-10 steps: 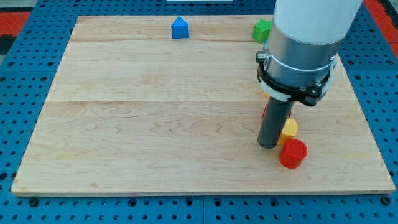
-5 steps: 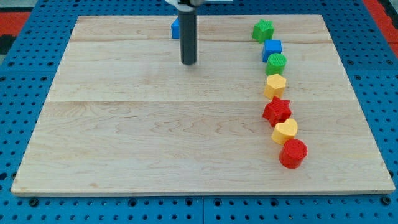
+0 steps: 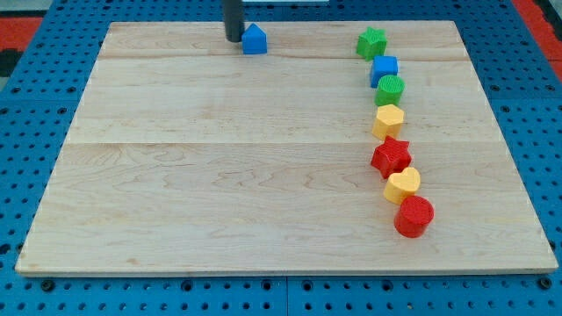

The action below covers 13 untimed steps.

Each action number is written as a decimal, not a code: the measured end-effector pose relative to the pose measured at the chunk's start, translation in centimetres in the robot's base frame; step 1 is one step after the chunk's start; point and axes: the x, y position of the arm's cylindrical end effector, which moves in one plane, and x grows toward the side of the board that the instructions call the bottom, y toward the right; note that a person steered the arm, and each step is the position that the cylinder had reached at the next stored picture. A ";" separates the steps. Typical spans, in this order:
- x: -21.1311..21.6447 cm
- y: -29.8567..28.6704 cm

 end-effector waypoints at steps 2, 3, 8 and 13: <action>0.0 6.1; -1.9 8.6; -0.9 17.9; 1.0 19.9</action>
